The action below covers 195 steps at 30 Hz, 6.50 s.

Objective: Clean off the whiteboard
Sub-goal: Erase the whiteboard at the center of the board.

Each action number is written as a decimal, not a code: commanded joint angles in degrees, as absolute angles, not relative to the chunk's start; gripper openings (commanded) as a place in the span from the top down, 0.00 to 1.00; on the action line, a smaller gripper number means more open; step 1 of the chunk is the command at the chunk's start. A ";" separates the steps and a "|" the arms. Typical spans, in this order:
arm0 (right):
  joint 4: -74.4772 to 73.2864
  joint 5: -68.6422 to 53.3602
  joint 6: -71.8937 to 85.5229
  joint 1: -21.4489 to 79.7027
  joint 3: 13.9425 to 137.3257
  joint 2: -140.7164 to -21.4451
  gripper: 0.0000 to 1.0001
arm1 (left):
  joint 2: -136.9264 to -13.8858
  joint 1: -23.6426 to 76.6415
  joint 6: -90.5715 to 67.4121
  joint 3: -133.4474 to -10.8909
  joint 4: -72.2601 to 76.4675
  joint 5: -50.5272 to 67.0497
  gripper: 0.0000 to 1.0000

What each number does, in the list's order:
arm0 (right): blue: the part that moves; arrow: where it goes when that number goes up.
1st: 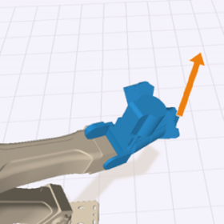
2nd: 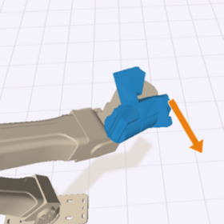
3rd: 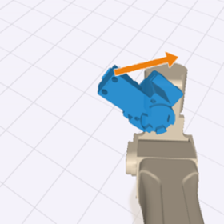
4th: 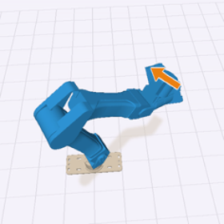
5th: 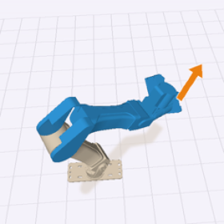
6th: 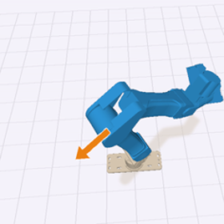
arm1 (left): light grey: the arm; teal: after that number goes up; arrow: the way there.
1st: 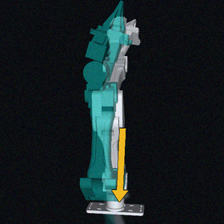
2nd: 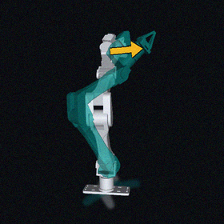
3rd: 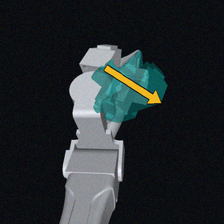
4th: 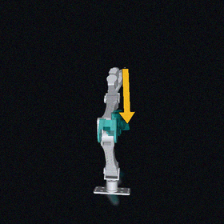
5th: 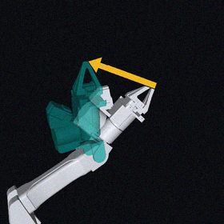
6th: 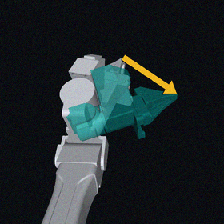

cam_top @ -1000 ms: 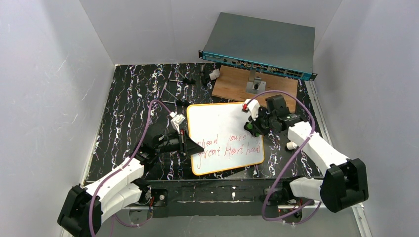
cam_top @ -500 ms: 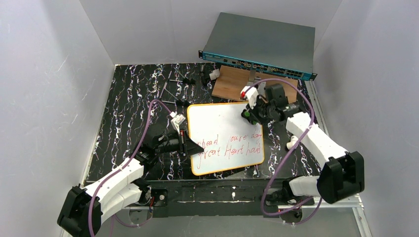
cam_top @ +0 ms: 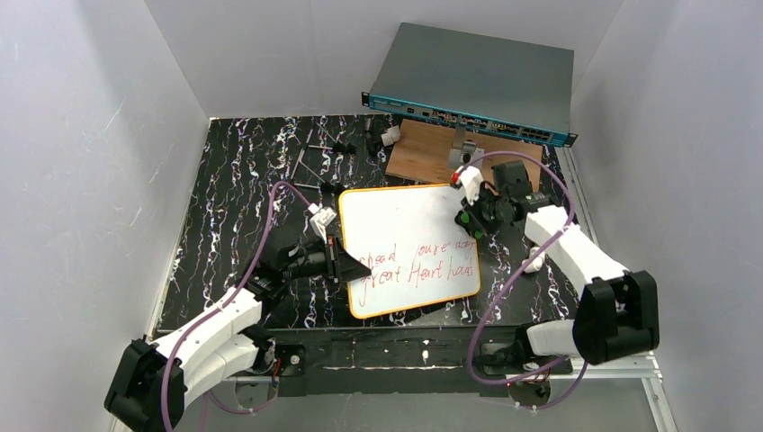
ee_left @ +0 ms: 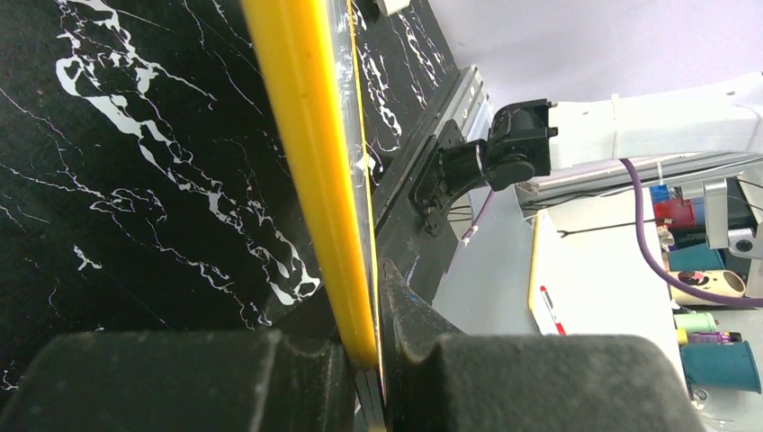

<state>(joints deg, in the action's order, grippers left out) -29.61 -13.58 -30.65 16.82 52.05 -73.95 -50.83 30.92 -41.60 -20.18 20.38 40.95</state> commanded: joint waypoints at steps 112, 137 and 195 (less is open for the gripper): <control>-33.98 -14.36 -27.03 32.30 76.23 -86.31 0.99 | -47.92 31.73 -36.96 -22.54 28.78 46.03 1.00; -31.00 -10.70 -29.52 23.15 53.11 -71.91 0.99 | -45.11 31.73 -34.63 -21.98 27.77 42.36 1.00; -33.23 -26.08 -24.41 21.37 56.24 -70.84 0.99 | -25.69 31.29 -31.35 -16.76 17.40 18.02 1.00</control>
<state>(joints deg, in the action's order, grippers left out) -38.74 -25.67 -28.10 19.92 54.61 -68.86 -24.32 31.57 -30.72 -17.76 8.80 18.55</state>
